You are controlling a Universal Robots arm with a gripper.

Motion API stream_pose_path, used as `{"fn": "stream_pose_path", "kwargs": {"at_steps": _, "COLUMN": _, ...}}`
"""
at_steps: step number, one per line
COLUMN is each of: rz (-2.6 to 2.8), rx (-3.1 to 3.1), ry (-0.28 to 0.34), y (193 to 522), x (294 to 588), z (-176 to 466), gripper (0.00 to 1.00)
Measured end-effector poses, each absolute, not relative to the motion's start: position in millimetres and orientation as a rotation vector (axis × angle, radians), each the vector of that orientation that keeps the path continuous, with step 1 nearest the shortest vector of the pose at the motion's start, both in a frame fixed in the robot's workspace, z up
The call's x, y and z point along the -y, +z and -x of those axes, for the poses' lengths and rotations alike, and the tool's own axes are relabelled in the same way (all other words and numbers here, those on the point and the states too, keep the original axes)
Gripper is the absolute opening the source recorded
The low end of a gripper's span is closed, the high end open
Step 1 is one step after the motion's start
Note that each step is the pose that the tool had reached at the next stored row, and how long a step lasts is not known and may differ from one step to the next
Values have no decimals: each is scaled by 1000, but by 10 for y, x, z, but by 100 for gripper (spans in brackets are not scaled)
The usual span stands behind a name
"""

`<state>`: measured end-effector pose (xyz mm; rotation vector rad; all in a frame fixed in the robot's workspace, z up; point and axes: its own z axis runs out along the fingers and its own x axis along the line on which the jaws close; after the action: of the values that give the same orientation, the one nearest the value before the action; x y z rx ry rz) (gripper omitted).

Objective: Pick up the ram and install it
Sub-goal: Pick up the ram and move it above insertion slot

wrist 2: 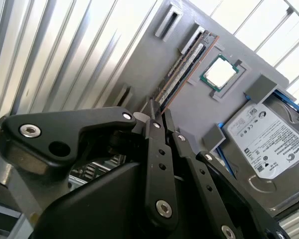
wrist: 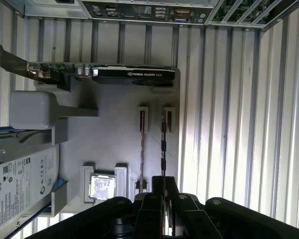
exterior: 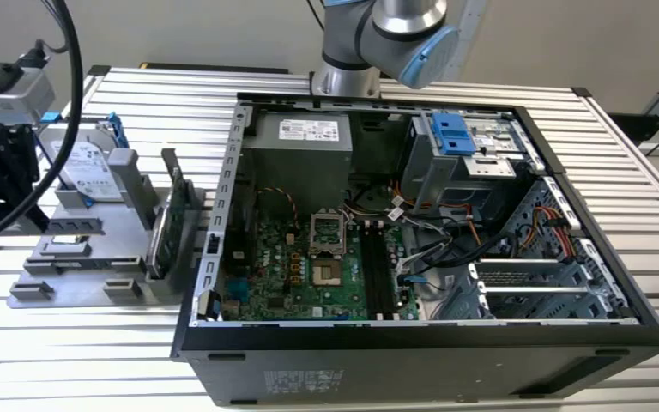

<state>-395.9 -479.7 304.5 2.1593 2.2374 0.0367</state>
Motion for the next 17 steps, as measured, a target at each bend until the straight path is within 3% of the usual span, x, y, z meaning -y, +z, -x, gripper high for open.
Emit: {"fn": "stream_pose_path", "kwargs": {"at_steps": 17, "rz": -2159, "rx": -2237, "ry": 36, "y": 3130, "x": 4797, "z": 3960, "gripper": 0}}
